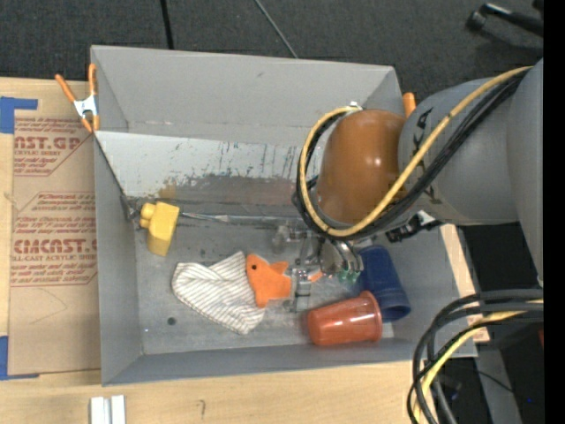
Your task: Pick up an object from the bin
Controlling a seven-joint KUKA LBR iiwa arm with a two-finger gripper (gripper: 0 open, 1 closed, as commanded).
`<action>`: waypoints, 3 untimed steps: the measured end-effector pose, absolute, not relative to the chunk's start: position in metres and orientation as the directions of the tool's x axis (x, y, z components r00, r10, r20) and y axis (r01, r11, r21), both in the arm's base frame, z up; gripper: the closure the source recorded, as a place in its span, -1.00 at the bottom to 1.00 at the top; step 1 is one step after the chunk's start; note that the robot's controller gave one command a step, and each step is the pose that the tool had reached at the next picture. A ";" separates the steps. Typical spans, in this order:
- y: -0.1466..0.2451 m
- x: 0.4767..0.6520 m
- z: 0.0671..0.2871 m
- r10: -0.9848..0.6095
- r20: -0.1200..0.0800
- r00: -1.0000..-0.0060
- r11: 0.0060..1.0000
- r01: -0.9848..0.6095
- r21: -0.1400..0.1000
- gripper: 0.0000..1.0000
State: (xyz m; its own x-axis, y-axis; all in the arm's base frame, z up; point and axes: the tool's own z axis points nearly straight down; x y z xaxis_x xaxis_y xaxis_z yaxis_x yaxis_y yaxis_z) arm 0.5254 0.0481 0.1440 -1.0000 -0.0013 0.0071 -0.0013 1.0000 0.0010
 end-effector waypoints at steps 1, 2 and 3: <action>0.048 0.527 0.148 -0.001 0.000 -1.000 1.000 -0.001 0.002 -1.00; 0.072 0.518 0.071 0.069 0.005 -0.998 0.998 0.069 0.002 1.00; 0.072 0.518 0.071 0.070 0.005 -0.998 0.998 0.070 0.002 1.00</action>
Offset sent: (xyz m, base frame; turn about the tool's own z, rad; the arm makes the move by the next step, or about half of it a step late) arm -0.0070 0.0219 -0.0740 0.0727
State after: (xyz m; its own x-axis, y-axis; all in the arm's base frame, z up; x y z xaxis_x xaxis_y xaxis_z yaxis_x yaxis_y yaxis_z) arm 0.5180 0.0718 0.0710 -0.9976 0.0695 0.0046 0.0696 0.9976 0.0018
